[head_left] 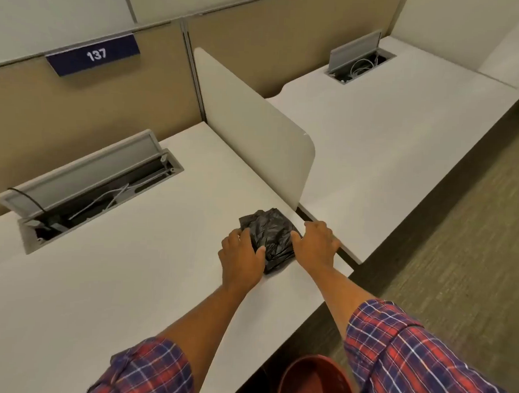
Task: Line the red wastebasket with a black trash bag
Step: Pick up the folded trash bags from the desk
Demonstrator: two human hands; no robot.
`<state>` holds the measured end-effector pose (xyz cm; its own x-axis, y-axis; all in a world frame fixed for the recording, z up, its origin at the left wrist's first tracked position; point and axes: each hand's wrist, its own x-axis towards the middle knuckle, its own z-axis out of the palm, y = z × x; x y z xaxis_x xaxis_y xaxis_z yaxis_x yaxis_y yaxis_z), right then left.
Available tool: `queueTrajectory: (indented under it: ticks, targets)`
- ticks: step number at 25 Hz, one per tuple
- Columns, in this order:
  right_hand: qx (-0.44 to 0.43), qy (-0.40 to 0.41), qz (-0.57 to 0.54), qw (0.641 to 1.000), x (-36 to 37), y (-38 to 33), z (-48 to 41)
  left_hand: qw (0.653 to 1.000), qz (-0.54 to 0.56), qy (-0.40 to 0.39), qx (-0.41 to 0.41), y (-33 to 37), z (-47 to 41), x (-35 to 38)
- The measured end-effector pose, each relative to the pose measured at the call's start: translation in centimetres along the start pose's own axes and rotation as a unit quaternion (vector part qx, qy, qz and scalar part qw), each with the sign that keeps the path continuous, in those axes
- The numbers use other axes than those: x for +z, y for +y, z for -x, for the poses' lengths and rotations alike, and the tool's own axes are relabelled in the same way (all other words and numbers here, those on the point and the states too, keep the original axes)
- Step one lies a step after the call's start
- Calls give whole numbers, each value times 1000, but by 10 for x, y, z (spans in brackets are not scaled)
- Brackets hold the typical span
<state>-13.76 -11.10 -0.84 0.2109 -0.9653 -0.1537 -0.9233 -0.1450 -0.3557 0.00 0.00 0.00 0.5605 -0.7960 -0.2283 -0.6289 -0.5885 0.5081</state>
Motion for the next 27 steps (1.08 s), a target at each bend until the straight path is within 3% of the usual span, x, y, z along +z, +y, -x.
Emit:
queueTrajectory:
  ticks: [5, 10, 15, 19, 22, 24, 27]
  targets:
    - [11, -30, 20, 999, 16, 7, -19, 997, -60, 6, -47, 8, -35, 13]
    - [15, 20, -14, 1000, 22, 2, -19, 997, -32, 53, -42, 6, -46, 22]
    - [62, 34, -183, 981, 15, 2, -4, 984, 157, 78, 16, 20, -30, 10]
    - [125, 31, -417, 900, -2, 4, 22, 950, 297, 88, 28, 23, -8, -7]
    - [252, -7, -516, 819, -14, -3, 52, 917, 393, 67, 23, 18, 12, -30]
    - [310, -98, -589, 740, -19, -9, 72, 901, 430, 46, 26, 12, 32, -46]
    - [274, -255, -689, 620, -21, -16, 94, 890, 454, 16, 27, 0, 70, -64]
